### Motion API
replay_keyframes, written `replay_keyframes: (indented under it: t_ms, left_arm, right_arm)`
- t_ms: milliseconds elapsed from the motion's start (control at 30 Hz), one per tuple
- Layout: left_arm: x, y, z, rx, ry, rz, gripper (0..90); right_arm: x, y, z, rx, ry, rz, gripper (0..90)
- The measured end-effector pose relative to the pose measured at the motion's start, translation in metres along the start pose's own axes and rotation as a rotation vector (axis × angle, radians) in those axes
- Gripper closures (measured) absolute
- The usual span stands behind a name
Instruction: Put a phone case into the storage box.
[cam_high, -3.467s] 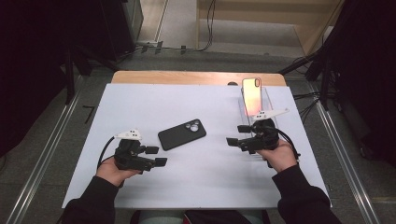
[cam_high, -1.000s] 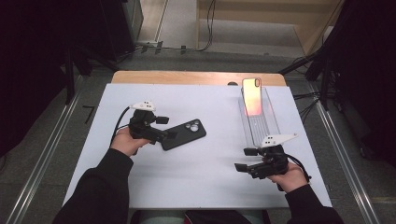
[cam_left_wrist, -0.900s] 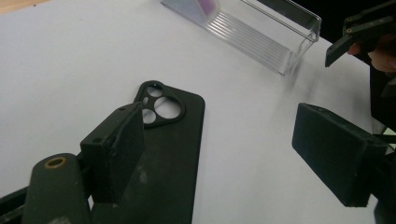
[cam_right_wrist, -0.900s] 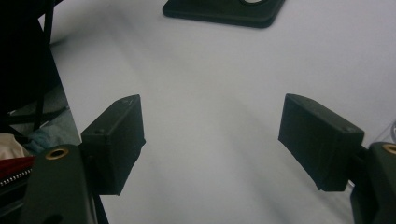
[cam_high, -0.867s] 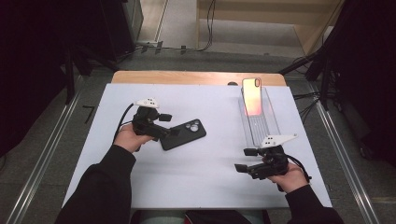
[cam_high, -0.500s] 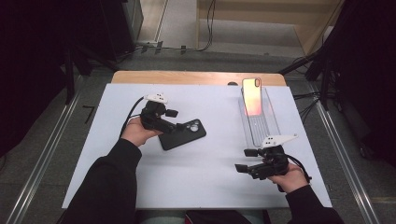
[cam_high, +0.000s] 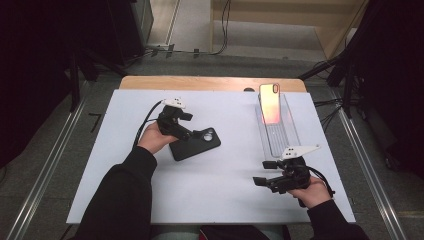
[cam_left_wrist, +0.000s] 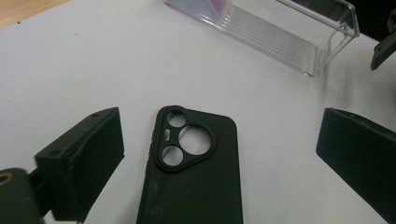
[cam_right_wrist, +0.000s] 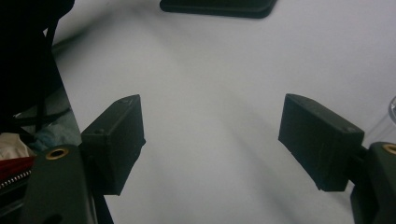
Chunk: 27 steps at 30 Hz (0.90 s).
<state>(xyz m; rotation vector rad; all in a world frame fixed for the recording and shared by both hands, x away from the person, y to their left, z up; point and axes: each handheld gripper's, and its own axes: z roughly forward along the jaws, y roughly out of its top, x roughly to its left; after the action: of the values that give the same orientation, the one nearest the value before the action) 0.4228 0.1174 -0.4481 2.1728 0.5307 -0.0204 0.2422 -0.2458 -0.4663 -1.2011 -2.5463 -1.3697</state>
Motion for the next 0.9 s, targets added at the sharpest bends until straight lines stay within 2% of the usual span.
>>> replay_keyframes:
  t_ms: [67,167,267,400,500,567,633,700,800,900]
  left_arm:
    - [-0.002,-0.001,0.003,0.012,0.01,0.023,4.8]
    - [-0.004,-0.004,0.009,0.021,-0.013,0.028,4.8]
    - [-0.005,-0.008,0.013,0.041,-0.001,0.045,4.9]
    - [-0.003,-0.014,0.017,0.046,0.035,0.042,6.6]
    - [-0.001,-0.018,0.019,0.044,0.03,0.031,6.6]
    - [-0.001,-0.02,0.02,0.055,0.03,0.04,6.6]
    - [-0.002,-0.023,0.022,0.068,0.049,0.058,7.8]
    - [-0.003,-0.026,0.025,0.075,0.086,0.062,11.9]
    - [0.0,-0.031,0.029,0.071,0.074,0.046,11.9]
    - [0.001,-0.035,0.033,0.093,0.081,0.042,11.9]
  right_arm:
    - [0.0,0.0,0.0,-0.003,-0.002,0.001,20.6]
    - [0.002,0.001,-0.001,-0.009,-0.001,-0.002,20.6]
    - [0.003,0.001,-0.001,-0.015,-0.001,-0.013,20.6]
    - [0.003,0.001,0.0,-0.007,-0.001,-0.018,20.5]
    - [0.003,0.001,0.0,-0.007,0.001,-0.018,20.6]
    - [0.003,0.001,0.0,-0.007,0.002,-0.017,20.6]
    - [0.003,0.001,0.0,-0.007,0.001,-0.017,20.6]
    - [0.003,0.001,0.0,-0.007,0.001,-0.017,20.6]
    - [0.003,0.001,0.0,-0.005,0.001,-0.016,20.5]
    - [0.003,0.001,0.0,-0.005,0.003,-0.016,20.5]
